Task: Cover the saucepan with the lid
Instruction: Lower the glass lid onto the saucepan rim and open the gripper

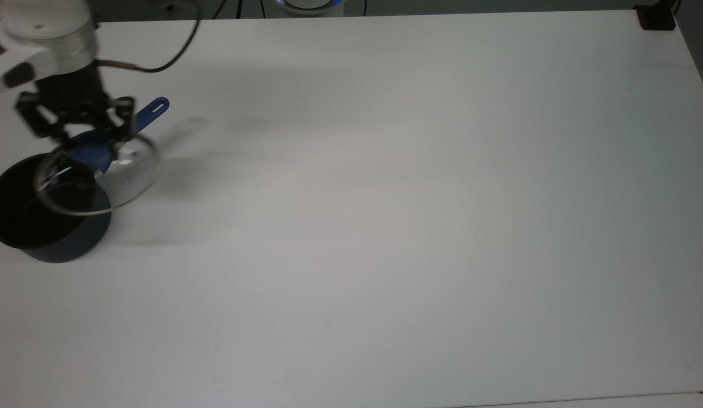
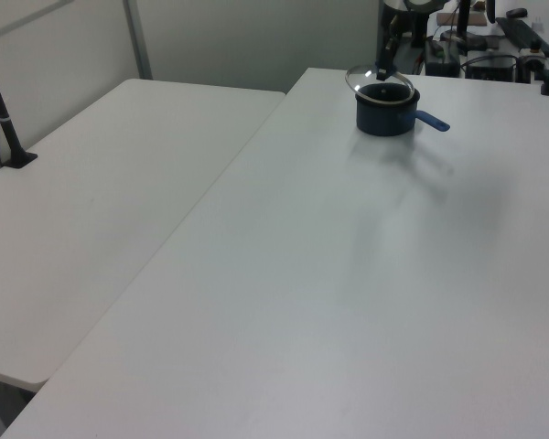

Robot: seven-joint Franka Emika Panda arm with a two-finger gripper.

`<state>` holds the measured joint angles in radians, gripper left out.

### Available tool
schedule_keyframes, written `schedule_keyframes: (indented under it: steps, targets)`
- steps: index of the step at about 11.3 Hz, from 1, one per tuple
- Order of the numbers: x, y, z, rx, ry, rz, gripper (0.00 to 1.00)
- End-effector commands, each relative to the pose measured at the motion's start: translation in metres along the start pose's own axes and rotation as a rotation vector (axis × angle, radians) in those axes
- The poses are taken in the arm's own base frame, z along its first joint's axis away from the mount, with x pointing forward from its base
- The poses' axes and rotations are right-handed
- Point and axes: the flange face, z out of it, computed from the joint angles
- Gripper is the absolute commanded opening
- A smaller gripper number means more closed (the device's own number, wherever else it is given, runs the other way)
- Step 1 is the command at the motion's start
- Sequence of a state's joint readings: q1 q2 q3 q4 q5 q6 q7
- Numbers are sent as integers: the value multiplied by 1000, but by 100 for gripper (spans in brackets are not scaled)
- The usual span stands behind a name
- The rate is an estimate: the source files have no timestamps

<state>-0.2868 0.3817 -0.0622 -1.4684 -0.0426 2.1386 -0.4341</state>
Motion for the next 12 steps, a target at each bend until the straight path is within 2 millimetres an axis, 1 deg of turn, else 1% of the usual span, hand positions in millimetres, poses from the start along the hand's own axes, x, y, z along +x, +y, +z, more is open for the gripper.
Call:
schedule_keyframes:
  steps: [1,2,3,6,7,8,10,11,12]
  targets:
    - [4,34,23,-98,65,-114,47]
    - [-3,49,23,-123,59,-109,47]
    - [-8,57,26,-132,48,-118,47]
    - [-16,72,26,-143,40,-140,47]
    - [-20,79,31,-146,36,-140,47]
    - [-20,81,40,-151,41,-141,47]
    - [-21,80,49,-156,33,-150,47]
    - [-21,80,54,-155,28,-151,47]
    - [-20,79,54,-154,29,-153,47]
